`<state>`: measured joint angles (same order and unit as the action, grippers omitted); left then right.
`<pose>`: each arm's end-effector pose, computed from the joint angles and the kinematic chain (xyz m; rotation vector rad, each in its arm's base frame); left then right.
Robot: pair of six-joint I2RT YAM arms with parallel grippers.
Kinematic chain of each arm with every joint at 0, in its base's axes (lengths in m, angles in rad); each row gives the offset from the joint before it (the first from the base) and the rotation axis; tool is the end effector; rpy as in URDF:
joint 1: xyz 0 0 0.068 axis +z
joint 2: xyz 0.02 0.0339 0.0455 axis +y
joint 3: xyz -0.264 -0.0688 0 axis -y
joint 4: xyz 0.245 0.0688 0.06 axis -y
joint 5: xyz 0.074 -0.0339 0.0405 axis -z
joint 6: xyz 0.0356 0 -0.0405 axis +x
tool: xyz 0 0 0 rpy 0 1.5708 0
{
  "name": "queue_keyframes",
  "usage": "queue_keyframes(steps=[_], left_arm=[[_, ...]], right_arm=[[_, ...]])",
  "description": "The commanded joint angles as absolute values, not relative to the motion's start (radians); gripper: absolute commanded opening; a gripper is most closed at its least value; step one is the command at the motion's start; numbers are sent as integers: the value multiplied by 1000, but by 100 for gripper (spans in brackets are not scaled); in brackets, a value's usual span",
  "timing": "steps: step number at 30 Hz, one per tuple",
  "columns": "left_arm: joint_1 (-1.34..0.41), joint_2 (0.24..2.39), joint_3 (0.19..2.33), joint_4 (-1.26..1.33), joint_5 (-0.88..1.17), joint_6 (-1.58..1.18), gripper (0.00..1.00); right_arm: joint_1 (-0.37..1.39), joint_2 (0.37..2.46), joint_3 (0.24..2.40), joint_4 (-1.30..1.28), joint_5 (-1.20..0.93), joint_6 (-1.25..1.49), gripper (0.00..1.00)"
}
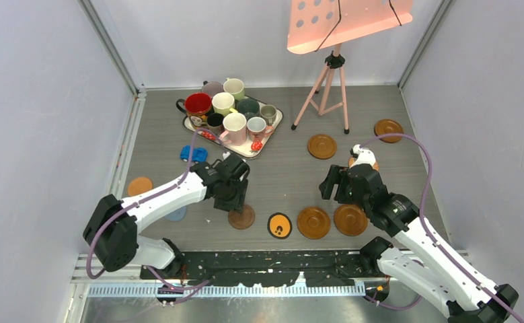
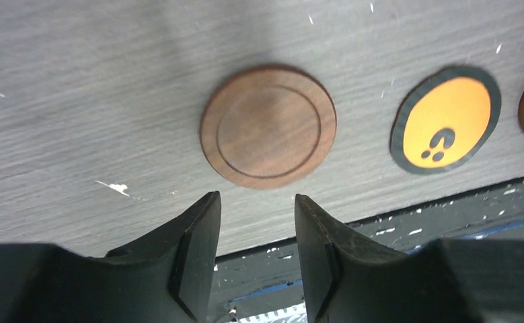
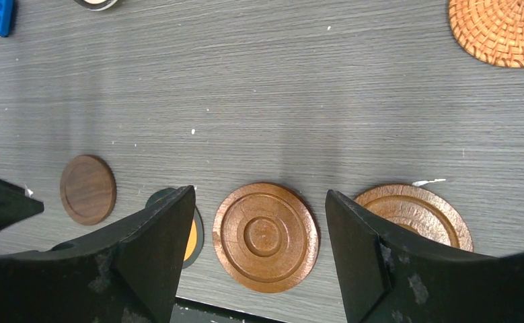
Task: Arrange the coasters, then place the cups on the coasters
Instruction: Move the coaster to the center of the board.
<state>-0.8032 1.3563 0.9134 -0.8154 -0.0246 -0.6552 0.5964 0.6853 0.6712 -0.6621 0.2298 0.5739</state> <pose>0.1705 -0.1754 0.2164 0.2073 2.8720 -0.2758 0.1255 0.0754 0.2691 0.0992 2.2511 0.3797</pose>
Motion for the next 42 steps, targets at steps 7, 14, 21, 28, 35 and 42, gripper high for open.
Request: queue_keyframes(steps=[7, 14, 21, 28, 35, 42], left_arm=[[-611, 1485, 989, -704, -29, -484, 49], [-567, 1517, 965, -612, 75, -433, 52], [-546, 1560, 935, -560, 199, -428, 53], [-546, 1586, 882, -532, 239, -429, 56], [-547, 1571, 830, -510, 296, -439, 56], [-571, 1546, 800, -513, 319, -460, 57]], right_arm=[[600, 616, 659, -584, 184, 582, 78], [598, 643, 649, -557, 161, 597, 77], [599, 686, 656, -569, 144, 588, 78], [599, 689, 670, -582, 157, 568, 78], [598, 686, 668, -603, 159, 571, 78], [599, 679, 671, -616, 167, 572, 78]])
